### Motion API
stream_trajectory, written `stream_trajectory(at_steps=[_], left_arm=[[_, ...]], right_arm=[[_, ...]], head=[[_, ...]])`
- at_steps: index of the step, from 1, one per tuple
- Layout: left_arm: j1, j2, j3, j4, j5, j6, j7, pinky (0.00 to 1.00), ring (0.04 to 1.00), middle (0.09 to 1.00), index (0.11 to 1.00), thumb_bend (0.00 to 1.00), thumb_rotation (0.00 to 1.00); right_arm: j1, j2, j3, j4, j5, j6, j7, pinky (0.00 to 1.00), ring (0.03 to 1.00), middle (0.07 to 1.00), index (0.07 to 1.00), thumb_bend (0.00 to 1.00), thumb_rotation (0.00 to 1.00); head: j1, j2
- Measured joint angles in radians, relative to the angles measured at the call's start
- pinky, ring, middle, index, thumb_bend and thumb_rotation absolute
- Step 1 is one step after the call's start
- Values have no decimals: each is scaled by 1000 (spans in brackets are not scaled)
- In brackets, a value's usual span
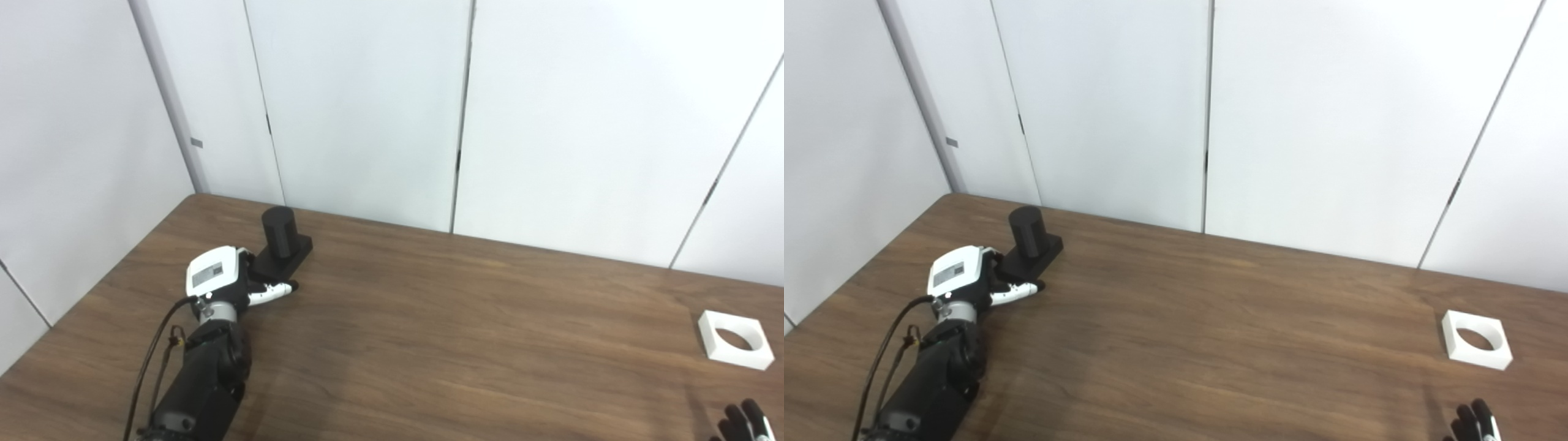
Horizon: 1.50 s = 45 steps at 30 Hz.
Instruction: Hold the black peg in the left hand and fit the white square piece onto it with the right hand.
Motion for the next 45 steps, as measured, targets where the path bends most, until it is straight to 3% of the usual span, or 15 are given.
stream_trajectory(at_steps=[11,17,20,21,22,23,25,28,34,45], left_arm=[[-19,-3,-5,34,10,0,20,912,897,844,673,837,582],[-28,-3,-13,50,4,0,41,919,905,845,641,833,504],[-34,-3,-20,62,-8,0,62,935,901,839,584,817,389],[-35,-3,-21,65,-13,-2,75,949,897,832,552,812,296],[-36,-3,-20,69,-21,-6,91,967,896,828,520,672,188],[-37,-3,-19,74,-29,-15,114,983,894,820,503,600,128],[-37,-2,-13,82,-55,-43,156,997,885,793,486,540,70],[-37,-2,-16,91,-81,-81,200,1000,869,765,481,524,52],[-37,-1,-28,115,-100,-93,241,1000,846,742,481,521,50],[-26,7,-40,90,-150,-118,219,973,840,748,484,519,47]], right_arm=[[1,0,1,-16,-4,20,-8,1000,1000,991,1000,688,1000],[2,0,1,-21,-6,24,-9,1000,1000,977,1000,676,1000],[2,1,1,-23,-7,27,-12,1000,1000,975,1000,672,1000],[2,1,1,-23,-7,27,-12,1000,1000,975,1000,681,1000],[2,1,1,-23,-7,28,-12,1000,1000,978,1000,687,1000],[2,1,1,-24,-7,28,-12,1000,1000,980,1000,690,1000],[2,1,1,-25,-7,29,-12,1000,1000,987,1000,694,1000],[3,1,2,-30,-6,38,-15,1000,1000,996,1000,681,1000],[2,1,3,-36,-2,47,-20,1000,1000,1000,1000,660,1000],[2,1,14,-39,-22,45,-34,1000,1000,991,1000,615,1000]], head=[[0,3],[-5,9],[-3,17],[-3,17],[-3,17],[-3,17],[-3,21],[-5,20],[-8,17],[-35,28]])
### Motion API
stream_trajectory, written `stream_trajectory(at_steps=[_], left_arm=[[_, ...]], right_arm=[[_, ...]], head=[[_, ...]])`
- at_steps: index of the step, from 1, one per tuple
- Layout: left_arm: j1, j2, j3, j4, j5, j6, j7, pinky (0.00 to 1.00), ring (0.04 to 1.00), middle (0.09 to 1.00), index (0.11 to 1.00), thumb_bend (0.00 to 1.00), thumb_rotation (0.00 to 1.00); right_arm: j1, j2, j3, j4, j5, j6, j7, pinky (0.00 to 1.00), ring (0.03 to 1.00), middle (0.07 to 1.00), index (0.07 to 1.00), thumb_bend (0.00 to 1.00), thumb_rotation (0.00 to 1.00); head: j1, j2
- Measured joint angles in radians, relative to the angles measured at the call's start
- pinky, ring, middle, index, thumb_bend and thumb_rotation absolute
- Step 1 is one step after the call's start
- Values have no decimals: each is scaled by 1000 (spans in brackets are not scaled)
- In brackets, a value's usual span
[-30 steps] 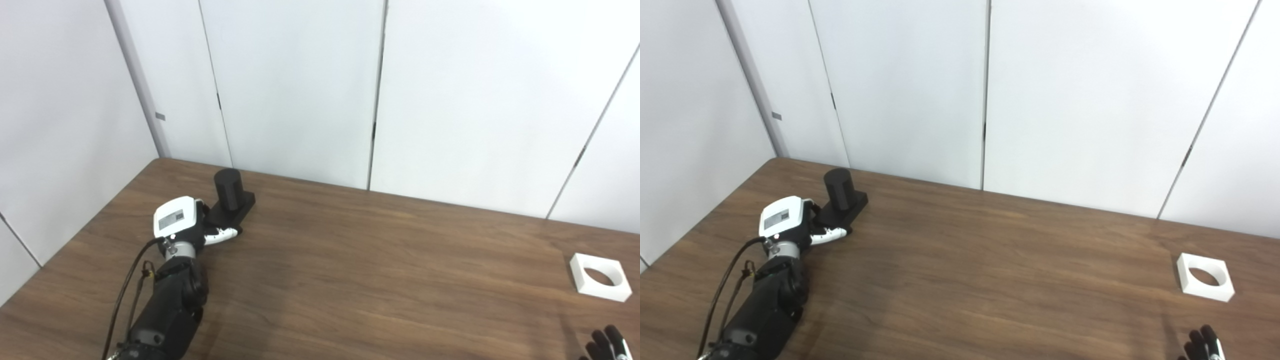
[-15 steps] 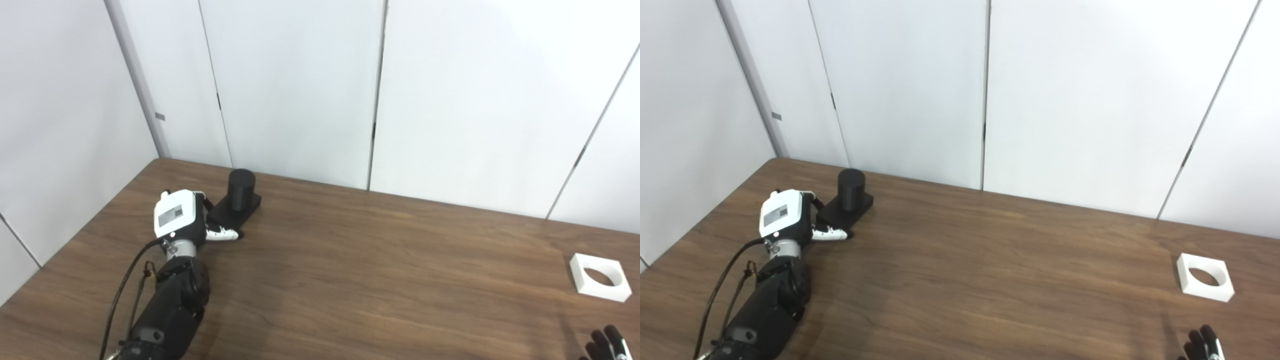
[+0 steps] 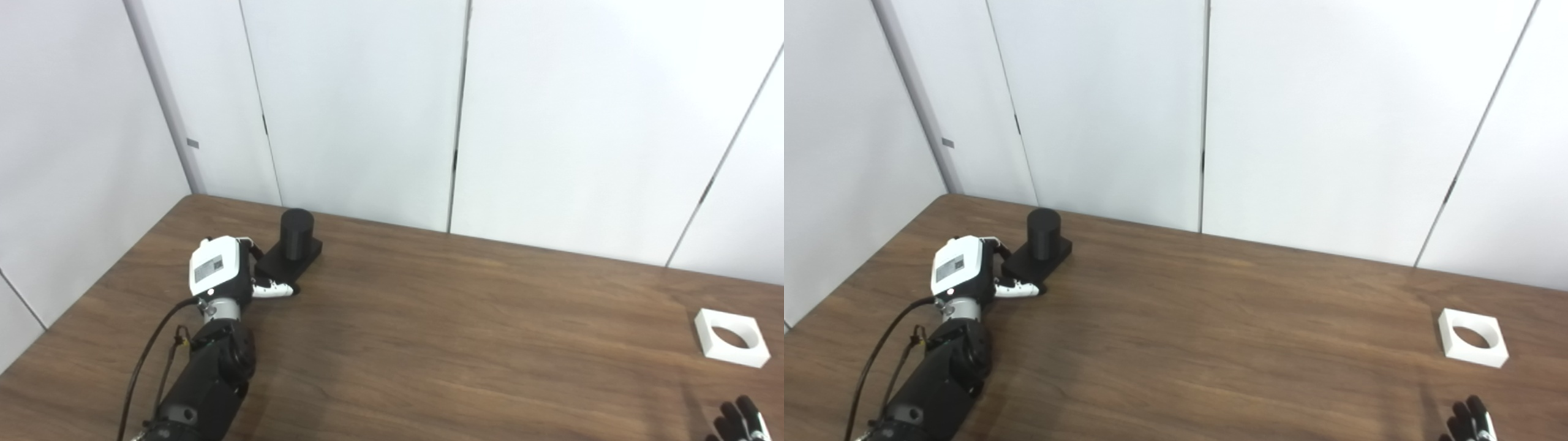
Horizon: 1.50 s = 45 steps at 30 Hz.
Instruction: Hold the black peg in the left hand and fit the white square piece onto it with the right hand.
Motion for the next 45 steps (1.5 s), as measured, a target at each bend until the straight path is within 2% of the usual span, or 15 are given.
stream_trajectory(at_steps=[6,8,15,24,27,29,33,40,45], left_arm=[[58,16,-23,-94,-33,-53,-65,940,832,747,486,517,50],[81,19,-36,-131,-44,-83,-84,948,839,752,486,517,49],[159,19,-68,-263,-55,-127,-157,974,855,762,487,514,48],[237,46,-131,-456,-89,-202,-372,986,893,817,487,510,49],[257,71,-134,-507,-144,-239,-452,892,894,825,488,509,46],[271,89,-137,-529,-175,-282,-492,887,890,823,488,510,46],[298,101,-153,-545,-184,-353,-522,951,887,811,487,512,46],[345,94,-200,-636,-168,-393,-580,996,890,803,487,513,47],[361,68,-227,-670,-152,-402,-608,1000,885,797,487,515,47]], right_arm=[[2,0,11,-15,-9,15,-12,1000,1000,998,1000,574,1000],[2,1,13,-17,-16,16,-17,1000,1000,1000,1000,571,1000],[3,2,20,-22,-17,20,-28,1000,1000,996,1000,536,1000],[3,2,31,-22,-28,17,-36,1000,1000,989,1000,476,1000],[3,2,34,-21,-30,14,-36,1000,1000,986,1000,485,1000],[3,2,37,-21,-31,13,-36,1000,1000,982,1000,487,1000],[2,2,42,-21,-38,13,-36,1000,1000,983,1000,504,1000],[-1,5,53,-26,-43,20,-47,1000,1000,972,1000,490,1000],[-6,6,76,-39,-73,39,-71,1000,989,962,1000,497,1000]], head=[[-29,14],[-35,17],[-61,31],[-98,49],[-118,63],[-135,77],[-153,90],[-224,158],[-255,184]])
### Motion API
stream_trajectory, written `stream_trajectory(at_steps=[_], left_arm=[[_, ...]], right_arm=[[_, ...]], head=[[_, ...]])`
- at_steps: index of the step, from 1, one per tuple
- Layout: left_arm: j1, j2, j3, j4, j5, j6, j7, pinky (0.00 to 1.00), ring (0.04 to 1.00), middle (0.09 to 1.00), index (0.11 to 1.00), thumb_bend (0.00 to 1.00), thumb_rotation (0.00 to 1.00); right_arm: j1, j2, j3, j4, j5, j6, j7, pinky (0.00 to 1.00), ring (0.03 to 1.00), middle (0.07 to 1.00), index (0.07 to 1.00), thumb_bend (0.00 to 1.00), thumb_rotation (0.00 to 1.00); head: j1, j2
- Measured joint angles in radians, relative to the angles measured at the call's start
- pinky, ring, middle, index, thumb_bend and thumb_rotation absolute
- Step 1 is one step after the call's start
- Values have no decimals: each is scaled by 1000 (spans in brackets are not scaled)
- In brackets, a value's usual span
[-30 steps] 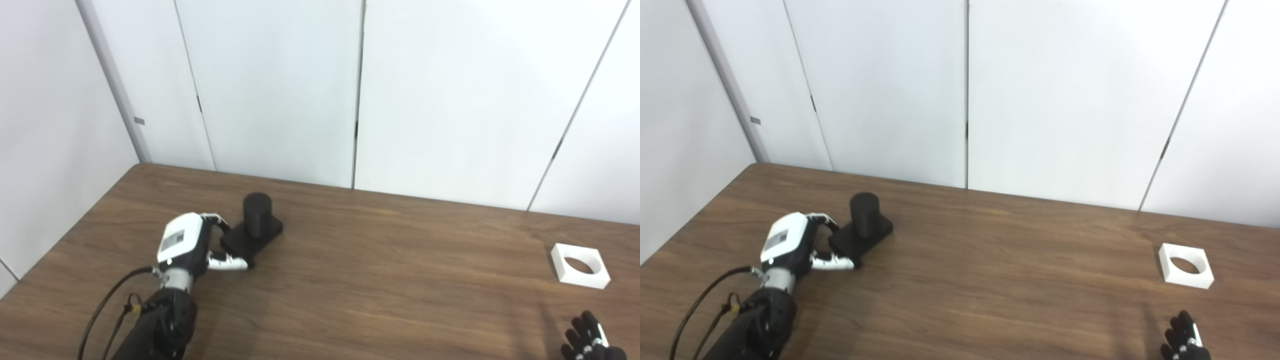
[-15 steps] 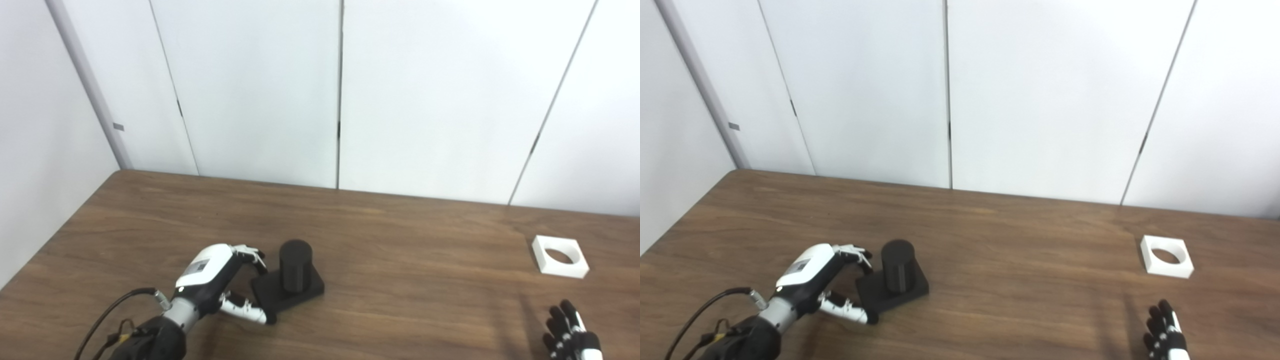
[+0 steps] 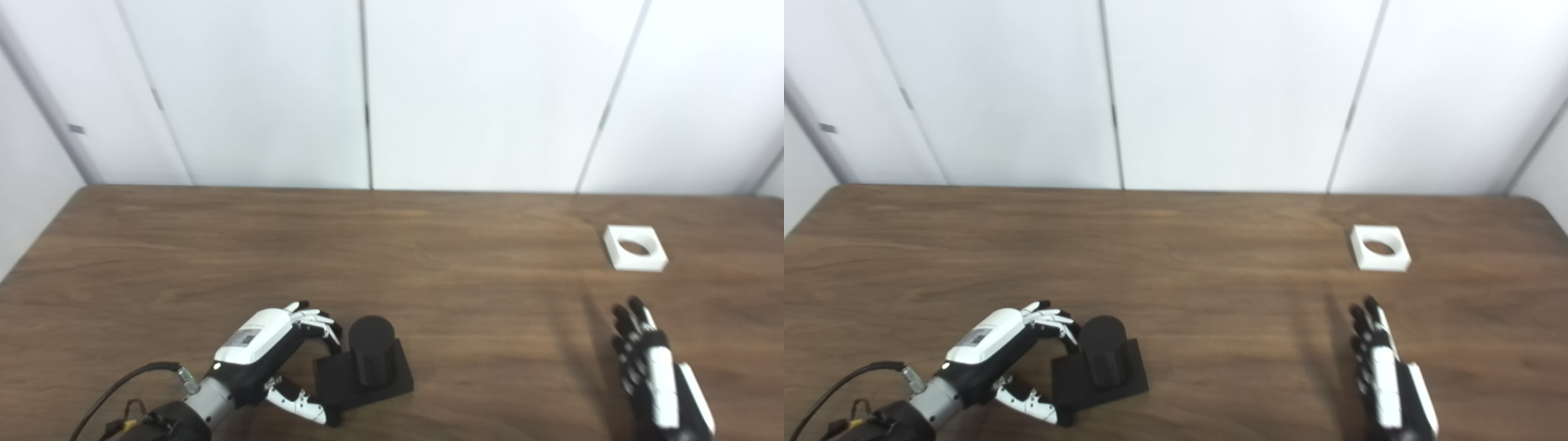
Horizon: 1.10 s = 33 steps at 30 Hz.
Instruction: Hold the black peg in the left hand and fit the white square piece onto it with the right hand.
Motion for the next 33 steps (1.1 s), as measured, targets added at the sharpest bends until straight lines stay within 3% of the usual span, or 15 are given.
stream_trajectory(at_steps=[6,17,33], left_arm=[[13,-60,-40,-12,52,-6,-1,1000,893,806,488,515,48],[20,-115,-110,-13,99,-44,1,1000,920,810,487,514,52],[20,-131,-130,-7,99,-36,-5,1000,923,820,488,512,51]], right_arm=[[-4,0,22,-18,-23,30,-13,1000,989,964,1000,528,1000],[-7,0,42,-57,-55,95,-30,1000,985,956,1000,544,1000],[-7,0,43,-64,-58,107,-33,1000,992,959,1000,558,1000]], head=[[-23,35],[-55,69],[-92,58]])
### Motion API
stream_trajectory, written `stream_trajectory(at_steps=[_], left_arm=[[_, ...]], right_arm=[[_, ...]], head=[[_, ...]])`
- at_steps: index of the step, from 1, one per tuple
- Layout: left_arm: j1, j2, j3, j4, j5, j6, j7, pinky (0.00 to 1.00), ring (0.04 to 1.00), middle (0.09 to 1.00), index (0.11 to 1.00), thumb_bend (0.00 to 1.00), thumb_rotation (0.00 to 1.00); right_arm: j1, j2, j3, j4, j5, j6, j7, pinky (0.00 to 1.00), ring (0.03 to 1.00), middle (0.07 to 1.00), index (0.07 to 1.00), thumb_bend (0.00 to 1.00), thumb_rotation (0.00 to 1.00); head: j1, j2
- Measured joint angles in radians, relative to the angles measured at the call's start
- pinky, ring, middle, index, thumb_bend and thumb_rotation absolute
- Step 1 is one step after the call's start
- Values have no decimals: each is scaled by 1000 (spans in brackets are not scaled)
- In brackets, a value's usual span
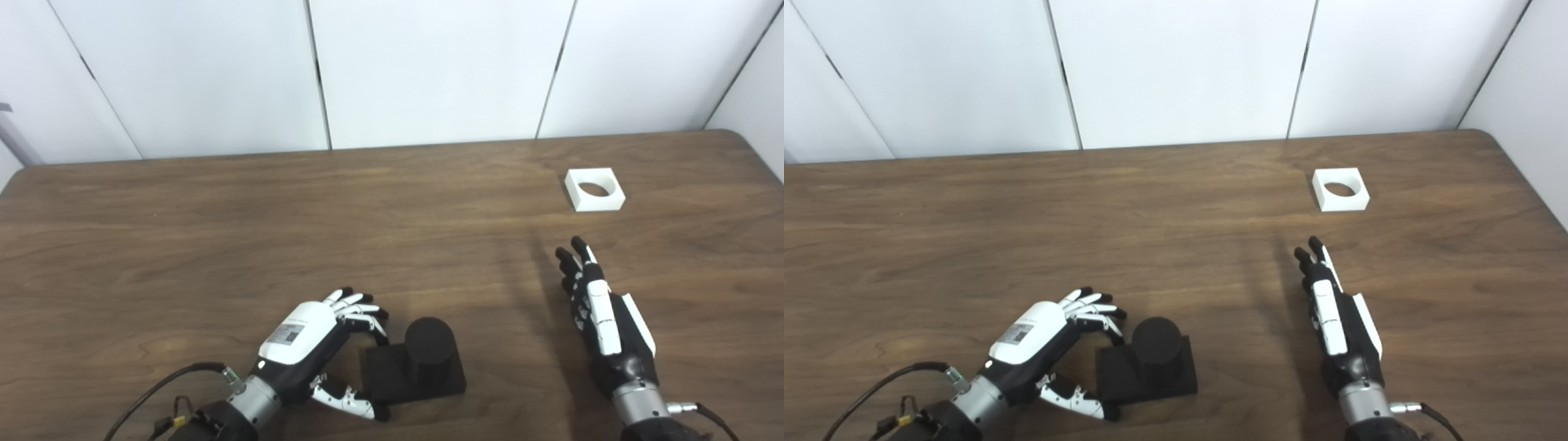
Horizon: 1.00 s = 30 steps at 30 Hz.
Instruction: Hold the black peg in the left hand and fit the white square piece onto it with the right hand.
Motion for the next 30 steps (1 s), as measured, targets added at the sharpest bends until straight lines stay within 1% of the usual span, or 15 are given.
stream_trajectory(at_steps=[6,9,11,12,14,16,17,18,19,21,23,24,25,26,30], left_arm=[[-1,0,4,8,-7,-3,0,1000,923,821,488,512,50],[-2,0,8,16,-12,-13,2,1000,924,821,488,513,49],[-2,2,11,18,-12,-20,3,1000,924,819,488,513,48],[-2,2,11,19,-12,-21,3,1000,923,818,488,514,48],[-4,2,12,20,-11,-22,3,1000,922,817,488,514,47],[-7,1,10,25,-11,-25,3,1000,921,817,488,515,46],[-7,0,9,25,-11,-27,4,1000,920,815,488,515,46],[-8,-2,8,27,-11,-32,4,1000,918,815,488,515,46],[-8,-4,7,29,-11,-34,4,1000,917,815,488,515,46],[-8,-5,7,29,-9,-36,6,1000,913,814,488,515,47],[-8,-5,7,29,-5,-36,6,1000,912,814,488,515,47],[-8,-5,7,29,-4,-36,6,1000,913,816,488,515,47],[-8,-5,7,29,-1,-36,6,1000,913,817,488,515,47],[-8,-5,7,29,1,-36,6,1000,912,817,488,515,47],[-9,-5,2,28,13,-35,7,1000,900,808,488,517,46]], right_arm=[[-4,0,-12,-1,29,6,-2,1000,993,948,997,623,990],[-10,-3,-20,-31,19,48,-13,1000,986,940,997,618,955],[-41,-10,-31,-54,5,86,-12,1000,987,942,991,578,909],[-76,-16,-44,-63,-2,102,-10,985,975,945,985,557,867],[-150,-34,-76,-67,-13,123,-6,996,968,940,972,571,790],[-218,-76,-106,-67,-32,150,6,983,955,930,958,602,680],[-241,-102,-110,-65,-67,162,10,952,935,915,943,625,630],[-259,-138,-108,-60,-111,176,16,935,924,909,930,657,527],[-275,-171,-106,-51,-147,192,27,929,921,908,922,688,457],[-308,-243,-102,-4,-215,213,50,926,917,905,912,750,367],[-331,-303,-104,38,-263,228,69,931,914,904,911,772,333],[-338,-324,-103,49,-282,229,77,927,911,907,911,780,316],[-344,-345,-97,57,-309,230,90,900,906,909,912,789,317],[-353,-367,-82,65,-340,231,104,883,910,914,915,800,326],[-405,-468,-5,98,-458,238,197,892,975,941,924,867,261]], head=[[-55,-14],[-69,-18],[-87,-28],[-97,-34],[-104,-40],[-106,-45],[-107,-51],[-110,-55],[-111,-55],[-117,-61],[-140,-80],[-140,-80],[-156,-90],[-157,-91],[-190,-110]])
